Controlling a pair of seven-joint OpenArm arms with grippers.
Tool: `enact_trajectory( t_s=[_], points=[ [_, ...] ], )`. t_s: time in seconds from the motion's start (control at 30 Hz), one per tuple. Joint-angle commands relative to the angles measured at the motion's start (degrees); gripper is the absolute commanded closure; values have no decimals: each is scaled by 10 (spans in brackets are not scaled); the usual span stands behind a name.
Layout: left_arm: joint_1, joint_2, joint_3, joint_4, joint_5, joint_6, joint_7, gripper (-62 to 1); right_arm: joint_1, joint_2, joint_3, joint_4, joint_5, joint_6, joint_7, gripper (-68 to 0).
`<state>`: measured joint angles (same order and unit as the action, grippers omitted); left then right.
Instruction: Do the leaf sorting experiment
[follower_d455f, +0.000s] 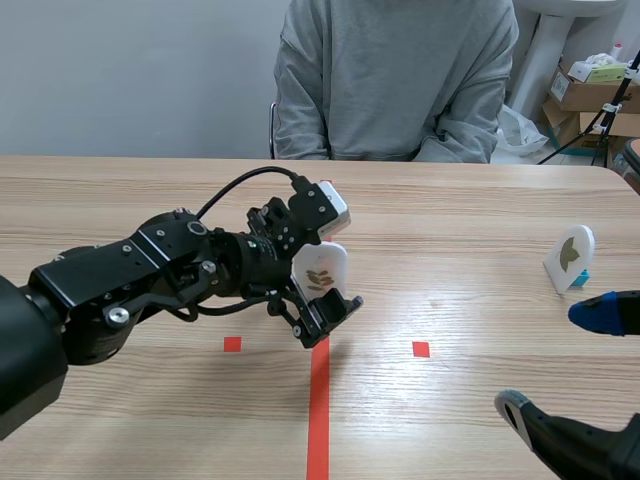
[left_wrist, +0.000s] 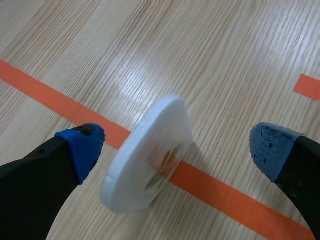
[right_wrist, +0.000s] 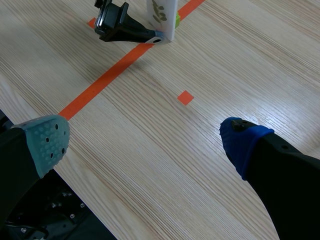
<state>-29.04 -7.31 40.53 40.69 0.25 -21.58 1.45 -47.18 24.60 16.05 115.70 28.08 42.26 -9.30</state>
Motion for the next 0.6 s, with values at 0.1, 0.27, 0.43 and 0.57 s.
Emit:
enact_trajectory(
  t_s=[0.1, 0.27, 0.43, 0.57],
  points=[
    [-2, -1, -6, 15, 23, 1, -6, -620, 7, 6, 1, -1, 7, 5, 6, -621],
    [2, -2, -6, 15, 38, 7, -6, -491, 7, 6, 1, -1, 7, 5, 6, -621],
    [3, -2, -6, 15, 39, 10, -6, -322, 7, 6, 1, -1, 7, 5, 6, -621],
    [3, -2, -6, 15, 39, 9, -6, -211, 7, 6, 1, -1, 7, 5, 6, -621]
  ],
)
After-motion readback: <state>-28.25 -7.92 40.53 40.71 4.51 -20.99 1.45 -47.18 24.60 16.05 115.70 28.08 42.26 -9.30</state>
